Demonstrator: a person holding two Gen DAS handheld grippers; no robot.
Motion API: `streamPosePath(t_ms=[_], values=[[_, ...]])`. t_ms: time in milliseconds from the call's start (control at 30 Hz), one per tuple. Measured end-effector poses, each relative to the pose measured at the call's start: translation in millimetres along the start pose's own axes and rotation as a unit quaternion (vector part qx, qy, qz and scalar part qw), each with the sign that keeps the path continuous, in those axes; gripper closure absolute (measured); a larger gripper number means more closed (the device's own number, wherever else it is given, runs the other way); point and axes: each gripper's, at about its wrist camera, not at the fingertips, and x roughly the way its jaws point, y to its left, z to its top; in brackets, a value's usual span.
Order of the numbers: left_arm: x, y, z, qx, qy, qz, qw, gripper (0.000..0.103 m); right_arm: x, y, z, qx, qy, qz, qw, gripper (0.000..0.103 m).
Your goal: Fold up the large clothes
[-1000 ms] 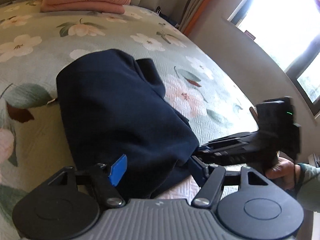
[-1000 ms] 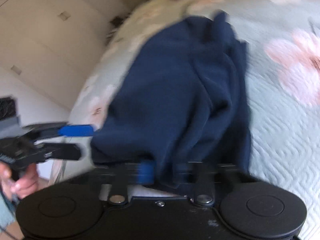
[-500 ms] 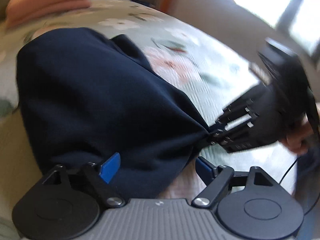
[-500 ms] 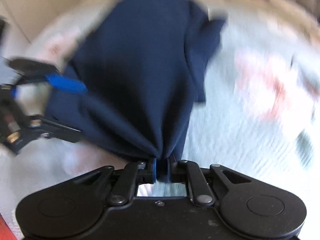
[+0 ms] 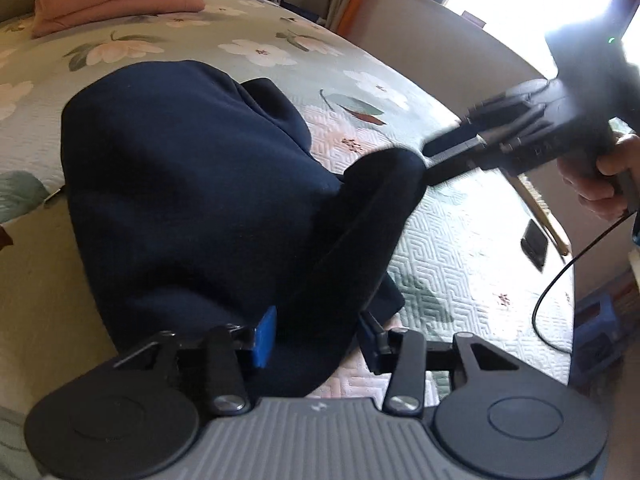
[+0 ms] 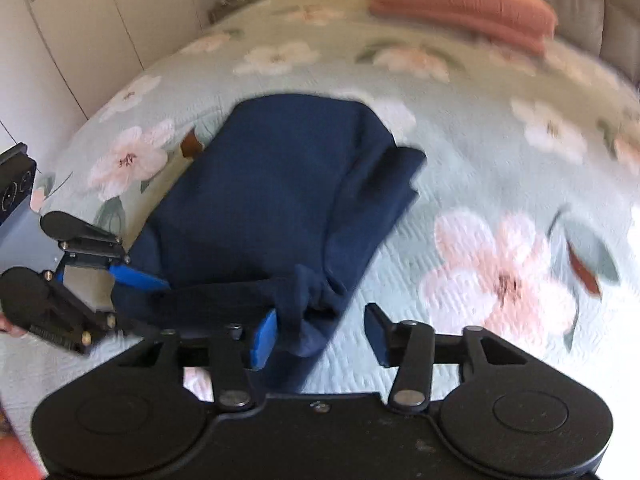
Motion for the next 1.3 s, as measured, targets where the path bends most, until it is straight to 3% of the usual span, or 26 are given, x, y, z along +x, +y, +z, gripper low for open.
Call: streamPosePath(t_ms=[100,200,233,333,400,467,533,633,700,800,867,1000,1067,1167,1200,1300], values=[[4,6,0,-0.007,0.008,-0.028,0.9995,0.058,-8,-15,-13,0.018,0.03,-0.062,0.997,0.042],[12,7,-1,-0.005,0.017,-0.035,0.9992,0.058,-8,-22,5,0.072,-0.015,-0.039,0.997,0.043],[15,3,0,0.009,0.021,-0.028,0.9993,0.058,-3,-14,18,0.065,-0.042,-0.029,0.997,0.05],[21,-8,3,0.044,0.036,-0.017,0.9982,0.057,29,28,65,0.016,-0.109,-0.019,0.994,0.088],[20,-5,5,0.034,0.042,-0.04,0.9977,0.057,61,54,101,-0.008,-0.145,-0.009,0.989,0.093],[17,2,2,0.022,0.045,-0.049,0.9976,0.057,99,67,130,-0.023,-0.144,-0.001,0.989,0.093],[13,7,-2,0.016,0.042,-0.051,0.9977,0.059,145,70,147,-0.045,-0.122,-0.038,0.991,0.103],[5,15,-6,-0.008,0.043,-0.067,0.9968,0.063,169,54,152,-0.056,-0.122,-0.14,0.981,0.101],[1,19,-10,-0.022,0.042,-0.073,0.9962,0.064,175,27,150,-0.02,-0.098,-0.188,0.977,0.101],[-15,24,-10,-0.043,0.039,-0.091,0.9942,0.064,147,-1,135,0.034,-0.096,-0.145,0.984,0.101],[-34,28,-5,-0.047,0.016,-0.089,0.9948,0.064,117,5,122,0.039,-0.103,-0.127,0.986,0.099],[-62,43,15,-0.067,-0.039,-0.06,0.9952,0.062,67,37,91,0.06,-0.131,-0.031,0.989,0.097],[-58,51,23,-0.079,-0.049,-0.044,0.9947,0.062,69,58,76,0.054,-0.108,-0.008,0.993,0.097],[-32,63,14,-0.102,-0.006,-0.034,0.9942,0.065,90,71,45,0.047,-0.058,-0.035,0.997,0.097],[-25,62,6,-0.101,0.004,-0.03,0.9944,0.07,102,70,30,0.053,-0.033,-0.038,0.997,0.097],[-40,61,-13,-0.112,-0.011,-0.037,0.9929,0.07,110,59,-17,0.069,0.011,-0.057,0.996,0.102]])
